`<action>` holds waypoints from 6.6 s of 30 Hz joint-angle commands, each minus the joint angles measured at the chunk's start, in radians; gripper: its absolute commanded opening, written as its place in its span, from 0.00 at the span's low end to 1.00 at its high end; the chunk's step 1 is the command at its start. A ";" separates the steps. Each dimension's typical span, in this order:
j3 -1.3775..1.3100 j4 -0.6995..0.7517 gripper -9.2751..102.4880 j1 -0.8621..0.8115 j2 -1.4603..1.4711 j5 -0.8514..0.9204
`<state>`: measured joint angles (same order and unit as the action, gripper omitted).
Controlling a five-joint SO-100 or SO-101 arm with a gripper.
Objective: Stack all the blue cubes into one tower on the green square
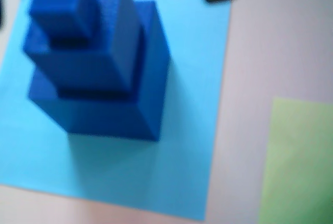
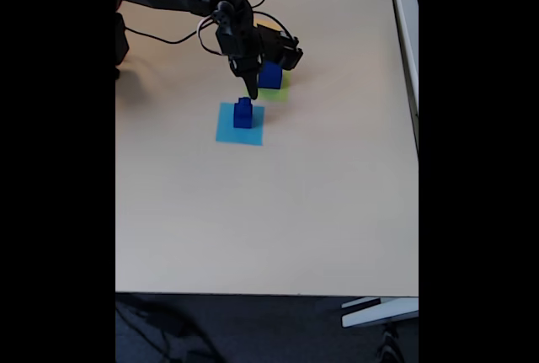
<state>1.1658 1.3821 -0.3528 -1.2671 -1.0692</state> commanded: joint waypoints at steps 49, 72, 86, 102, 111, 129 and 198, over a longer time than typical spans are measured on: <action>0.072 -0.055 0.21 -0.061 -0.052 0.038; 0.075 -0.071 0.15 -0.067 -0.051 0.041; 0.072 -0.080 0.10 -0.077 -0.051 0.037; 0.067 -0.080 0.08 -0.054 -0.087 0.026; -0.127 0.011 0.08 0.003 -0.104 -0.097; -0.219 -0.058 0.08 0.193 0.020 -0.337; 0.028 -0.259 0.19 0.218 0.048 -0.410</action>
<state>1.1980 1.1443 -0.1258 -1.1628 -1.4910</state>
